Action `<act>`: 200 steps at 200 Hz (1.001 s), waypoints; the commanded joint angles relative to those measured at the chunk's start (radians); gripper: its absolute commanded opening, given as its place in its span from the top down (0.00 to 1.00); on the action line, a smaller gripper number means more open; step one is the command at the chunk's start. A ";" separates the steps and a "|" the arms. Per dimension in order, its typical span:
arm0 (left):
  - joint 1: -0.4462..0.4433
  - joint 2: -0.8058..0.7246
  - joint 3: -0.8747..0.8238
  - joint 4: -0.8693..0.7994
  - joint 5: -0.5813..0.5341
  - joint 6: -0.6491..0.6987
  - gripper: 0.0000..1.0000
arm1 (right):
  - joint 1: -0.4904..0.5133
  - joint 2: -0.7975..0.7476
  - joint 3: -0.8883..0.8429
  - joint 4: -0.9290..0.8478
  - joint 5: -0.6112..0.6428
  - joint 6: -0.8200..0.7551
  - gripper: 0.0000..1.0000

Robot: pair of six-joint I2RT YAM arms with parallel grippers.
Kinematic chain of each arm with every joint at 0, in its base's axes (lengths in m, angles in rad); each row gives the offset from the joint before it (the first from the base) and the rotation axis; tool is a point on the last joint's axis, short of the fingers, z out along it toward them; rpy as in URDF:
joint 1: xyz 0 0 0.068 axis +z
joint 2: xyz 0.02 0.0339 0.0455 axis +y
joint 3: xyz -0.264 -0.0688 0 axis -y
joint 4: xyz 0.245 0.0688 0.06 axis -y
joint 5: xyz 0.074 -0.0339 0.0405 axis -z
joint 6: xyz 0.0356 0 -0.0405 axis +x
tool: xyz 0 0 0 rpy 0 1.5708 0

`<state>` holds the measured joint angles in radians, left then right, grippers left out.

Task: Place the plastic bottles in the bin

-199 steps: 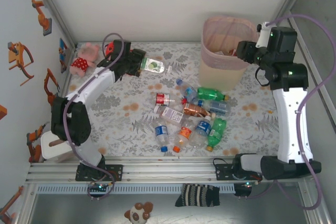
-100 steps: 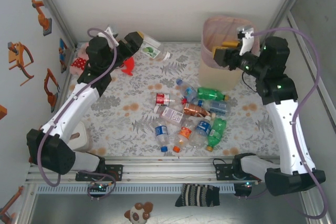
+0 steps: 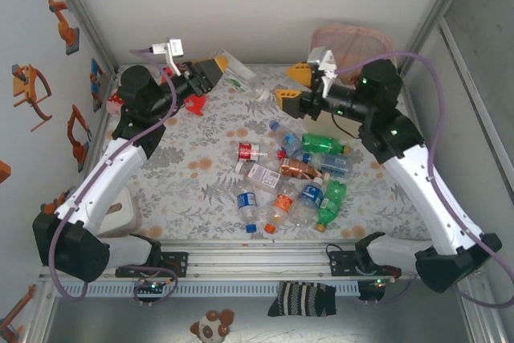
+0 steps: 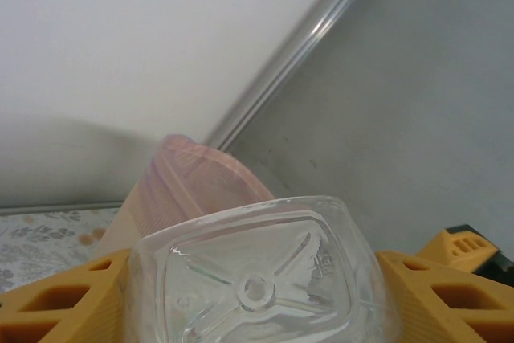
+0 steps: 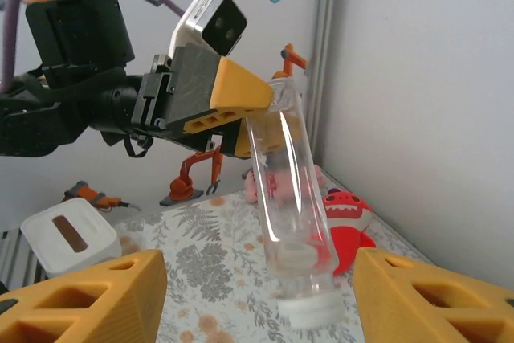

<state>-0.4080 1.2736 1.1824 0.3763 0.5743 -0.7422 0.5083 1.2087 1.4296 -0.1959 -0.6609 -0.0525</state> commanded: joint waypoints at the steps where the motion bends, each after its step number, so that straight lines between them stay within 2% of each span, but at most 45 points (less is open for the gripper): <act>1: -0.016 -0.044 -0.002 0.075 0.076 0.039 0.56 | 0.055 0.046 0.073 0.008 0.078 -0.126 0.36; 52: -0.045 -0.071 -0.003 0.043 0.090 0.090 0.58 | 0.136 0.181 0.199 -0.006 0.188 -0.182 0.32; 112: -0.054 -0.084 -0.020 0.025 0.058 0.110 0.58 | 0.198 0.263 0.252 -0.001 0.223 -0.162 0.33; 151: -0.058 -0.085 -0.019 0.026 0.054 0.113 0.58 | 0.215 0.281 0.255 0.013 0.247 -0.144 0.38; 200: -0.061 -0.093 -0.027 0.023 0.052 0.121 0.57 | 0.217 0.282 0.256 0.010 0.271 -0.141 0.51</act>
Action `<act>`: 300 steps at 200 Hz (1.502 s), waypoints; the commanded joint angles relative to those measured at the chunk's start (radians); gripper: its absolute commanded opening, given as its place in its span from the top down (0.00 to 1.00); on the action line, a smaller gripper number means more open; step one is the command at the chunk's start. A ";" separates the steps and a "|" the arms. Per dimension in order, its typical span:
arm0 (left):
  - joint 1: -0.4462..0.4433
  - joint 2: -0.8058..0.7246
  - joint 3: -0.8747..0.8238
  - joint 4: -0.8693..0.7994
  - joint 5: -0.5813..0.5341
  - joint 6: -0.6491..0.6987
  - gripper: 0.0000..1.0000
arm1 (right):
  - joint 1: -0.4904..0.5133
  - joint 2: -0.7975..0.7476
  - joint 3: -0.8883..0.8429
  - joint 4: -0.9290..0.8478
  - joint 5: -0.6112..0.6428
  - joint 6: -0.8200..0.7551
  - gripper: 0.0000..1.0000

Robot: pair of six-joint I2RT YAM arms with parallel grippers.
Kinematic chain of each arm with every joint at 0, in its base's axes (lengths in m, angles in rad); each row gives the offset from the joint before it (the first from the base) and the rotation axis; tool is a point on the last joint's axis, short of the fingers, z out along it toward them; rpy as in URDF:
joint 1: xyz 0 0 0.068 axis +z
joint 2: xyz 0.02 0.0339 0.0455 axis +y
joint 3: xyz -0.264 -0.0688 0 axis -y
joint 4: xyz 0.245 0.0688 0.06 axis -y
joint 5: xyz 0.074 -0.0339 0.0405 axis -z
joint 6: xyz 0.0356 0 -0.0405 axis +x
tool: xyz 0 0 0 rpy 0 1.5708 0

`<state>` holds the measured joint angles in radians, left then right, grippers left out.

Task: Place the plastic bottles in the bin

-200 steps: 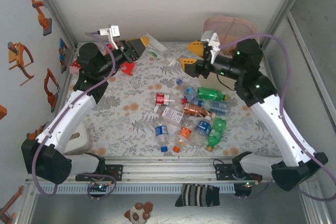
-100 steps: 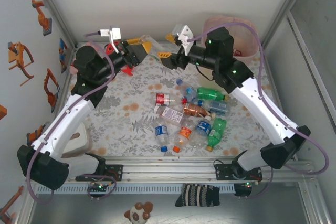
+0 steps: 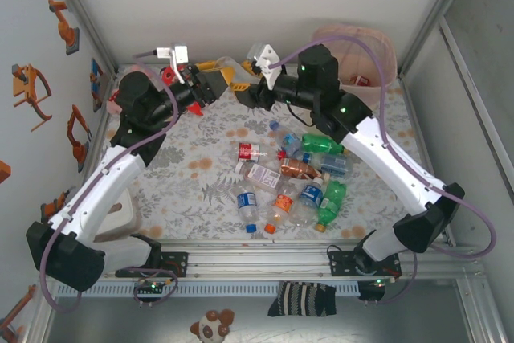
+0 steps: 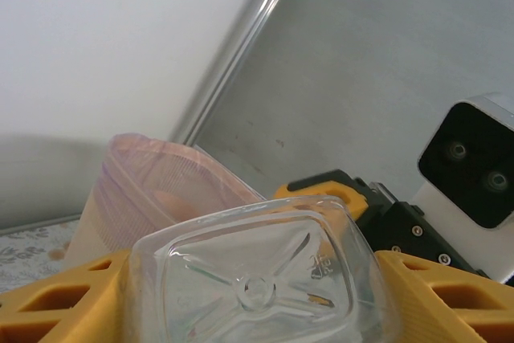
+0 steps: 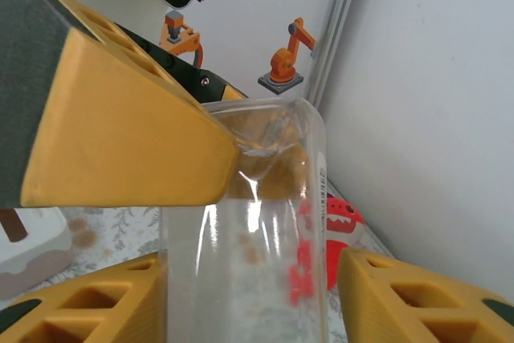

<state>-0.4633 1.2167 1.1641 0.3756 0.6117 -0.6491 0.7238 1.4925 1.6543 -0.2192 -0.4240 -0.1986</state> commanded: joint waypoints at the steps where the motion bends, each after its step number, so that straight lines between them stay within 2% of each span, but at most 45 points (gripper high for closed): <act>1: -0.006 -0.037 -0.010 0.024 0.014 0.028 0.57 | 0.002 -0.001 0.032 0.034 0.034 0.005 0.51; 33: -0.006 -0.037 -0.012 0.025 0.008 0.027 0.55 | 0.002 -0.007 0.030 0.034 0.050 0.008 0.57; 63: -0.006 -0.055 -0.031 0.027 -0.024 0.034 0.40 | 0.002 -0.016 0.030 0.028 0.091 0.011 0.60; 106: -0.003 -0.088 -0.044 -0.006 -0.064 0.067 0.31 | -0.026 -0.025 0.042 -0.012 0.202 0.029 0.61; 139: -0.003 -0.104 -0.054 -0.029 -0.077 0.083 0.28 | -0.113 -0.047 0.048 -0.029 0.250 0.107 0.63; 174: 0.000 -0.119 -0.070 -0.038 -0.096 0.089 0.25 | -0.252 -0.058 0.074 -0.081 0.267 0.195 0.66; 205: 0.001 -0.130 -0.070 -0.049 -0.105 0.093 0.21 | -0.338 -0.074 0.076 -0.097 0.239 0.199 0.67; 229: 0.001 -0.138 -0.073 -0.062 -0.115 0.098 0.19 | -0.399 -0.068 0.095 -0.122 0.273 0.202 0.67; 300: 0.002 -0.156 -0.086 -0.104 -0.156 0.106 0.18 | -0.572 0.153 0.356 -0.386 0.291 0.360 0.67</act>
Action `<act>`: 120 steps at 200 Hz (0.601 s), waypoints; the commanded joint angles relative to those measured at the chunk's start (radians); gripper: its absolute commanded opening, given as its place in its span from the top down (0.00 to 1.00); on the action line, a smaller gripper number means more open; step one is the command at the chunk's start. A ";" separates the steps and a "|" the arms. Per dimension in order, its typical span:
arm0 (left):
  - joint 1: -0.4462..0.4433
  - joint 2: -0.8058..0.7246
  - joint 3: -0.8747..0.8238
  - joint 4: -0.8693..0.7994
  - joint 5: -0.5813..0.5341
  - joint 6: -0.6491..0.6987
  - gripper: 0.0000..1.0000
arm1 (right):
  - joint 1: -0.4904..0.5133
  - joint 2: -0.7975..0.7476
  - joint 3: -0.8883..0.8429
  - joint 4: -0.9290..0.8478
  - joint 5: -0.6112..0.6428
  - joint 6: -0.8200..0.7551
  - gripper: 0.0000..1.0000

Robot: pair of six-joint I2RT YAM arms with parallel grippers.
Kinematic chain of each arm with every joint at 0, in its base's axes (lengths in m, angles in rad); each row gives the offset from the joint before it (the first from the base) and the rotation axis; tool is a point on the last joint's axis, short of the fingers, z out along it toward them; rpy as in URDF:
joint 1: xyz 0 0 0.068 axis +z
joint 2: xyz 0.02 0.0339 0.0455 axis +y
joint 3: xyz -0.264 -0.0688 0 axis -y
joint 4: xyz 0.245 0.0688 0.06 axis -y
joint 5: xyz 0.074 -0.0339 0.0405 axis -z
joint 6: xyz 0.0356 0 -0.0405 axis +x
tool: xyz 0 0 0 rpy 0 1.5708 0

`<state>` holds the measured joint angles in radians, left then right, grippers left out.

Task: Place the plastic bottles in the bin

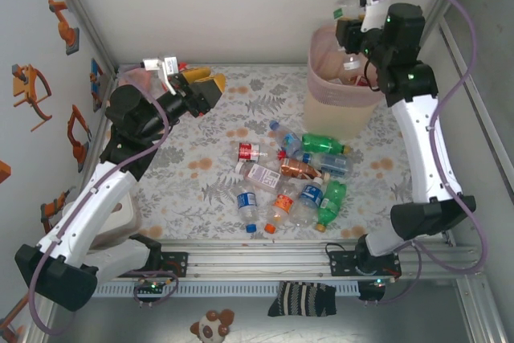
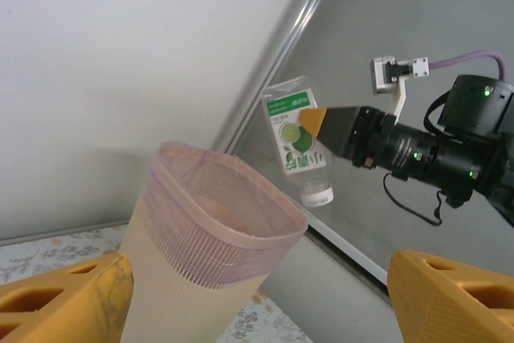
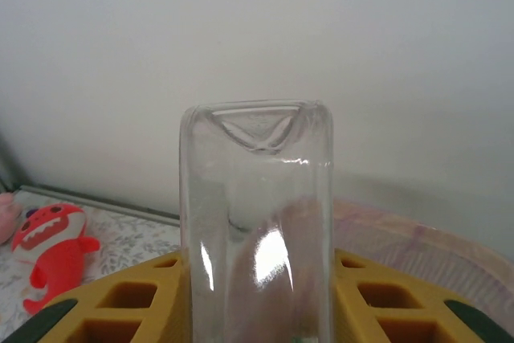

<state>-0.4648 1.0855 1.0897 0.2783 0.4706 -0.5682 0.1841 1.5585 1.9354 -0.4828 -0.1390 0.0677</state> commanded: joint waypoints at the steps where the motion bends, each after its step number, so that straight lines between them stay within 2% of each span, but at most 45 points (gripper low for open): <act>1: 0.003 -0.024 -0.011 -0.007 -0.016 0.025 0.18 | -0.033 0.090 0.079 -0.126 0.005 0.097 0.67; 70: 0.027 -0.057 -0.037 -0.071 -0.052 0.020 0.15 | -0.094 0.278 0.124 -0.186 -0.145 0.245 0.67; 120: 0.046 -0.093 -0.065 -0.120 -0.120 0.011 0.10 | -0.095 0.383 0.079 -0.179 -0.178 0.300 0.67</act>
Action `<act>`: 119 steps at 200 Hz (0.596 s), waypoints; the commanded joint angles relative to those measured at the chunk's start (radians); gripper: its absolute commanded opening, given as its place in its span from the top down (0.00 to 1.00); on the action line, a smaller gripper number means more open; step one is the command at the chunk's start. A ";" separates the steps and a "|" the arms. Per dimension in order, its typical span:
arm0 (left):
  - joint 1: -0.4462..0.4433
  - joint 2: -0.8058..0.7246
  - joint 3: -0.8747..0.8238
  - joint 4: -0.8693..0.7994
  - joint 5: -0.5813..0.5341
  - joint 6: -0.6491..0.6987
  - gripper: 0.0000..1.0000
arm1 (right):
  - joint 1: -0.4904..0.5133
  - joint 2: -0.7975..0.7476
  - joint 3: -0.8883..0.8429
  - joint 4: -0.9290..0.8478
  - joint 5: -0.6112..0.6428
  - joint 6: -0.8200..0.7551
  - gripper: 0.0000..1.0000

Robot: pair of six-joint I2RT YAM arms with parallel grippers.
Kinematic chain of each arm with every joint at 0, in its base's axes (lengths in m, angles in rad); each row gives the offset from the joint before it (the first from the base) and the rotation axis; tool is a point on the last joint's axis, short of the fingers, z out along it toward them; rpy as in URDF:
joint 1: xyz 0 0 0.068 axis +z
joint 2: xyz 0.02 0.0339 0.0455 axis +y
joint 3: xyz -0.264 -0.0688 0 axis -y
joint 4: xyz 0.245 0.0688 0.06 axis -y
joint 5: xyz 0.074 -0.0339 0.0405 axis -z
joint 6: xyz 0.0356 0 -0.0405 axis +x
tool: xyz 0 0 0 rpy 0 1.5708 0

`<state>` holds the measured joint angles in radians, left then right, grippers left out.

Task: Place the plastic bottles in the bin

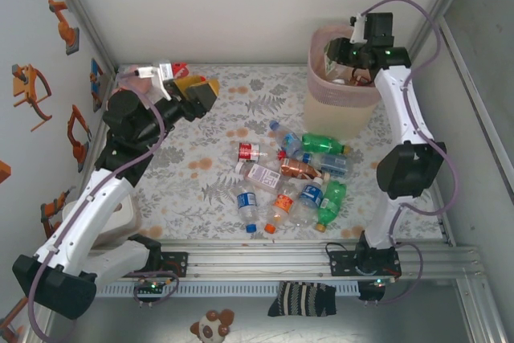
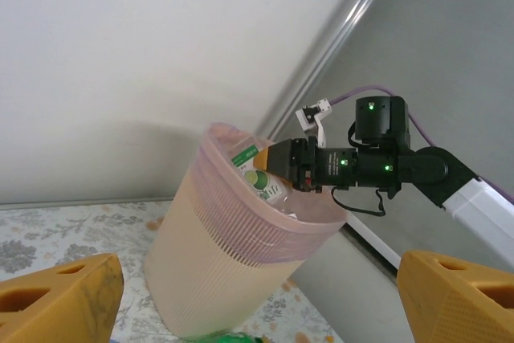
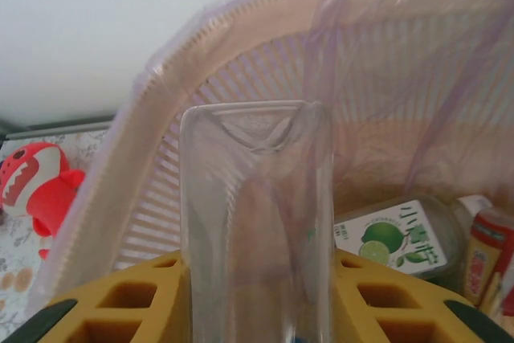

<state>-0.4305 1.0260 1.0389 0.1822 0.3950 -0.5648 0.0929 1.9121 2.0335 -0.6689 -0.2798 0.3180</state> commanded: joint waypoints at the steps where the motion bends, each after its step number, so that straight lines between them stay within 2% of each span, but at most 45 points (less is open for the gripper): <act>1: 0.012 -0.034 -0.014 -0.025 -0.045 0.008 0.10 | -0.004 0.031 -0.020 0.007 -0.037 0.051 0.67; 25: 0.015 -0.059 -0.032 -0.032 -0.078 0.012 0.07 | -0.004 0.065 -0.056 0.026 -0.015 0.072 0.67; 59: 0.016 -0.059 0.000 -0.171 -0.163 0.037 0.05 | -0.005 0.106 -0.107 0.047 0.009 0.103 0.65; 82: 0.015 -0.058 0.002 -0.214 -0.182 0.040 0.05 | -0.011 0.125 -0.141 0.060 0.007 0.127 0.60; 101: 0.016 -0.026 0.048 -0.337 -0.246 0.041 0.06 | -0.016 0.131 -0.152 0.060 0.005 0.140 0.55; 119: 0.015 0.011 0.080 -0.410 -0.246 0.048 0.07 | -0.019 0.123 -0.151 0.061 0.007 0.146 0.51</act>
<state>-0.4217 0.9989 1.0557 -0.0940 0.1936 -0.5468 0.0872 2.0308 1.9026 -0.6308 -0.2794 0.4343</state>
